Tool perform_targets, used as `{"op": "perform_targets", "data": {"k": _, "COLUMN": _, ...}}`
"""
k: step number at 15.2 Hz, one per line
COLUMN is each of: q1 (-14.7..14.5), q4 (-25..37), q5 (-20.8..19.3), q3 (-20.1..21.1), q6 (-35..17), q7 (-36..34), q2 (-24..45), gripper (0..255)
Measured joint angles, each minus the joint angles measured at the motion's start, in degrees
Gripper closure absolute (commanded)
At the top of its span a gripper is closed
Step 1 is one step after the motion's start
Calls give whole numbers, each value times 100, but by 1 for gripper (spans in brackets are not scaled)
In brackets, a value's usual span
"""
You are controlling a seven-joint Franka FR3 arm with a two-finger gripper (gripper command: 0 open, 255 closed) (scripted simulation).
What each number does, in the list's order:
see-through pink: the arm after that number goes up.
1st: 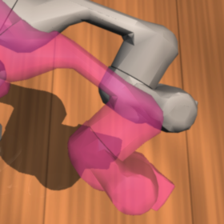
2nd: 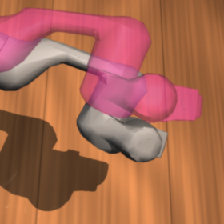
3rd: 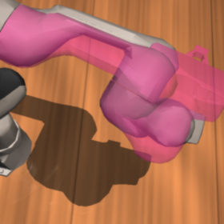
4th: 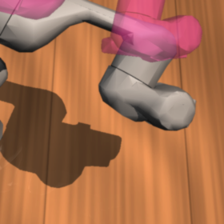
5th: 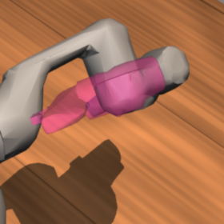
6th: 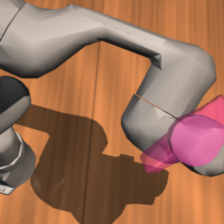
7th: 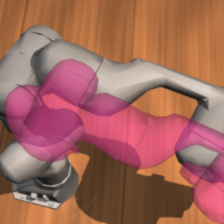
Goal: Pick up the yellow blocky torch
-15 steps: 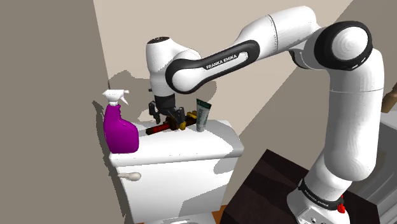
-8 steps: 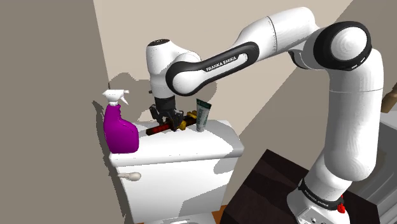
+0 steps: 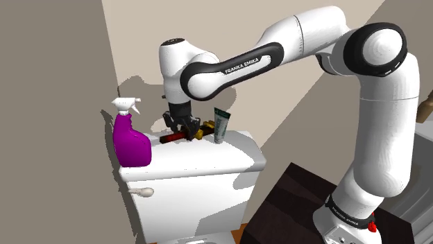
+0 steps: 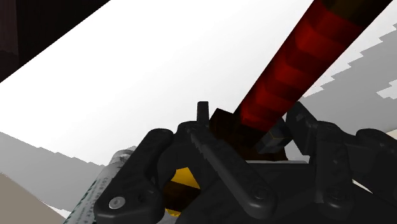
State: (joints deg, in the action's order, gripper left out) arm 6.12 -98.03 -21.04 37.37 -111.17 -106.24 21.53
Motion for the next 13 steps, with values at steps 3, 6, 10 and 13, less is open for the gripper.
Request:
{"op": "perform_targets", "data": {"k": 3, "q1": 11, "q4": 121, "q5": 61, "q3": 26, "q6": 171, "q7": 57, "q2": -71, "gripper": 255}}
{"op": "perform_targets", "data": {"k": 6, "q1": 20, "q4": 272, "q5": 123, "q3": 50, "q6": 371, "q7": 120, "q2": -141, "gripper": 255}}
{"op": "perform_targets", "data": {"k": 10, "q1": 18, "q4": 488, "q5": 189, "q3": 78, "q6": 636, "q7": 188, "q2": -212, "gripper": 255}}
{"op": "perform_targets", "data": {"k": 13, "q1": -15, "q4": 671, "q5": 207, "q3": 94, "q6": 823, "q7": 205, "q2": -219, "gripper": 255}}
